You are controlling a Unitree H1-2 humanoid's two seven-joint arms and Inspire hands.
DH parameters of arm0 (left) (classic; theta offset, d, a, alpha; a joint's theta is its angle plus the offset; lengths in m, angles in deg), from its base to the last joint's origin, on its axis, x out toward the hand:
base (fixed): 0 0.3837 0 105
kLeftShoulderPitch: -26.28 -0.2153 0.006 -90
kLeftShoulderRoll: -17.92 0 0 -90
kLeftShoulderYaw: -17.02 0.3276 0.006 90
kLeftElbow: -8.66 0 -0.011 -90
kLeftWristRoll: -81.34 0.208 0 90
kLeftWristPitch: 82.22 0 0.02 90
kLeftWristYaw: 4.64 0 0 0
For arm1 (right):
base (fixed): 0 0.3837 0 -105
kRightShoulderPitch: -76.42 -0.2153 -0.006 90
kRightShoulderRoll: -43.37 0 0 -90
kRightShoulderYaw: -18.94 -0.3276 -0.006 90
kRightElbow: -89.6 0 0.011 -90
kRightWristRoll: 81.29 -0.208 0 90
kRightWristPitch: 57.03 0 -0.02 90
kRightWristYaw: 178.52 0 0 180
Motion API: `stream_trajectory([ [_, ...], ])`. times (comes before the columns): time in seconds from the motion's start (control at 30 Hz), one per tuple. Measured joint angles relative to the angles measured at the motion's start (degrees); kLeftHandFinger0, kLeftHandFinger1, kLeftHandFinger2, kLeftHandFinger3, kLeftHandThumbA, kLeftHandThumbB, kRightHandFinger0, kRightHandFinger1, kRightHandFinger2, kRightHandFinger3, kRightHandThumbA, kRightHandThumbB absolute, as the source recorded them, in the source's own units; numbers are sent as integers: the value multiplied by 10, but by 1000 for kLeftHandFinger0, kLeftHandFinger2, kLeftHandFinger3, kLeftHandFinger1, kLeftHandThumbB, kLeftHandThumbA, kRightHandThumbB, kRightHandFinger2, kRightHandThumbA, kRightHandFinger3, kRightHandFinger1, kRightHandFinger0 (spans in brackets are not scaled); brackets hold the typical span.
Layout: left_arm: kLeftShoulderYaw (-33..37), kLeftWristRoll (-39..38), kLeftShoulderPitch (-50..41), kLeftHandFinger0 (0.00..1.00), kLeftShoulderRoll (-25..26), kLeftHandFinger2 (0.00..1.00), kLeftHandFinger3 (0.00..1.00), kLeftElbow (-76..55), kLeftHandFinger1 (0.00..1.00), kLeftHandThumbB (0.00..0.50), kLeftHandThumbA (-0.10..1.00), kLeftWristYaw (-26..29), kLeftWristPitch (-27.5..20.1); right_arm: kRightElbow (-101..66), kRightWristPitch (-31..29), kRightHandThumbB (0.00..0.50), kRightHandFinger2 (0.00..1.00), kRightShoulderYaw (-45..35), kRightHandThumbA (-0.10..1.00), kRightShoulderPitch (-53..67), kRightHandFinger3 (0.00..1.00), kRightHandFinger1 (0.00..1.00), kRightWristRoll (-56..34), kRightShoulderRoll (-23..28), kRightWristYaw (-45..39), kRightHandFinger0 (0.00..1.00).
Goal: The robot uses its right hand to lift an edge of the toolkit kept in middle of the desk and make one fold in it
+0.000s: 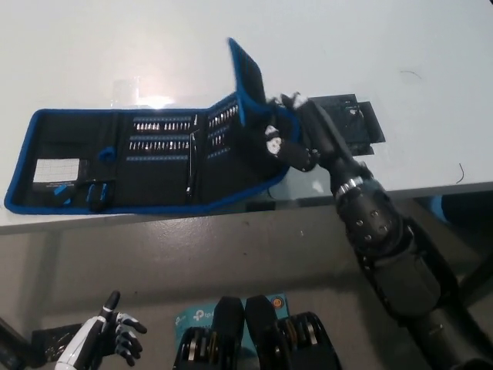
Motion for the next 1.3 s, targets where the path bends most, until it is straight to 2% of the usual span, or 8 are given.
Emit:
stream_trajectory([
  [0.1,0,0,0,408,0,303,378,0,345,500,1000,0,0,0,8,323,273,47,-100,-16,308,22,38,8,-11,0],
  [0.5,1,0,2,367,0,287,403,1,339,500,1000,0,3,40,35,268,269,226,-98,-28,462,4,185,10,-21,0],
  [0.57,1,0,4,350,0,274,402,1,332,500,1000,0,4,50,42,254,283,257,-100,-29,614,3,210,8,-21,0],
  [0.6,1,0,5,342,0,276,410,0,330,500,1000,0,4,54,45,268,304,268,-100,-32,853,20,222,6,-21,0],
  [0.63,1,0,6,334,0,272,405,0,324,500,1000,0,5,58,47,271,666,280,47,-36,991,422,233,6,-22,301],
  [0.73,2,0,11,351,0,298,407,-2,340,500,1000,0,7,68,60,291,1000,310,102,-47,1000,1000,269,5,-25,932],
  [0.93,2,0,15,310,0,300,407,-9,322,500,1000,0,8,70,87,496,1000,327,276,-53,1000,1000,314,3,-40,1000],
  [1.3,2,0,10,407,0,307,394,-8,351,500,1000,0,7,27,111,500,1000,288,590,-37,1000,1000,324,3,-85,1000],
])
